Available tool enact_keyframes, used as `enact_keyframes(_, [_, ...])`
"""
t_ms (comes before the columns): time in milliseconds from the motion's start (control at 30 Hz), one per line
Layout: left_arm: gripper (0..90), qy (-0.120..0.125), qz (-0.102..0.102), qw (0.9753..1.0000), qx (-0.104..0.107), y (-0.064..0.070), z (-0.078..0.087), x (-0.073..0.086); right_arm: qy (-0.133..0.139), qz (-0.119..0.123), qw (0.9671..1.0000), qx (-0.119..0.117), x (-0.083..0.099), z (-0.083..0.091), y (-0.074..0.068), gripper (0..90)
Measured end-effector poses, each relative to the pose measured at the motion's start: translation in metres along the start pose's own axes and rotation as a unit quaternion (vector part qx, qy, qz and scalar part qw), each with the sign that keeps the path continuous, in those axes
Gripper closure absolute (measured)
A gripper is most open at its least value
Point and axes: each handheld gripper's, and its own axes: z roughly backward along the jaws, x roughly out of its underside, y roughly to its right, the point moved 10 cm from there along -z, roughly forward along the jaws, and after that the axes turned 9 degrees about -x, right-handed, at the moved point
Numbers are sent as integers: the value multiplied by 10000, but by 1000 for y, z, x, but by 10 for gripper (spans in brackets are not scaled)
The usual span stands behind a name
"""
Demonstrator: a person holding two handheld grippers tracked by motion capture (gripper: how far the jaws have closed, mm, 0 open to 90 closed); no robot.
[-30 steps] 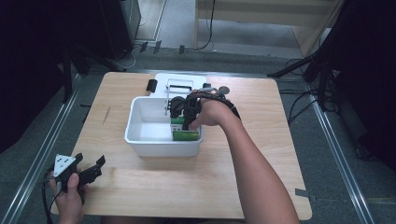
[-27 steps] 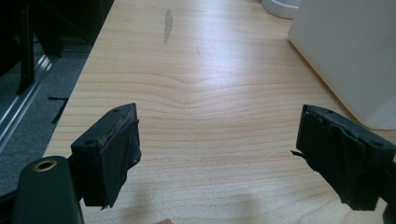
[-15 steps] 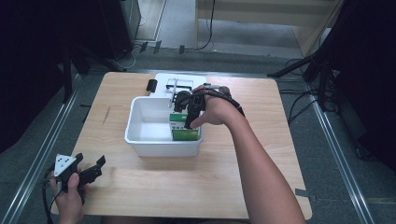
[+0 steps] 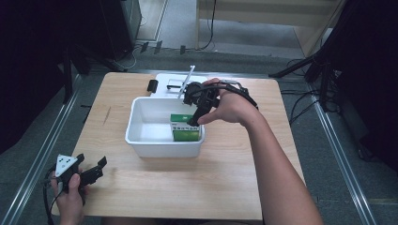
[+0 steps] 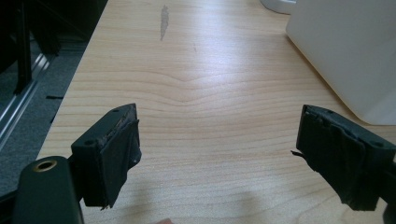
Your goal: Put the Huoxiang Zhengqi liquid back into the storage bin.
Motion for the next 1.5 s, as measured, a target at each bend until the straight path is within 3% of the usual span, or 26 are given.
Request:
enact_keyframes(400, [146, 16, 14, 10000, -9, 0, 0, 0, 496, -360, 9980, 181, 26, 31, 5, 241])
enact_keyframes(667, [147, 5, 10, 10000, -3, 0, 0, 0, 724, -604, 9954, 188, 54, 29, 11, 246])
enact_keyframes(833, [146, 25, 21, 10000, -14, 0, 0, 0, 892, -841, 9921, 265, 73, 24, 15, 252])
enact_keyframes(933, [146, 26, 26, 10000, -27, 0, -1, 0, 1020, -1063, 9884, 378, 84, 19, 19, 252])
enact_keyframes(1067, [146, 26, 8, 10000, -30, 0, 0, 0, 1361, -1326, 9802, 557, 97, 14, 27, 250])
enact_keyframes(1233, [146, 22, 6, 10000, -25, 0, 0, 0, 1878, -1465, 9681, 776, 112, 9, 30, 252])
enact_keyframes(1500, [146, 42, 4, 10000, -29, 0, 0, 0, 2344, -1687, 9525, 971, 141, -1, 28, 251])
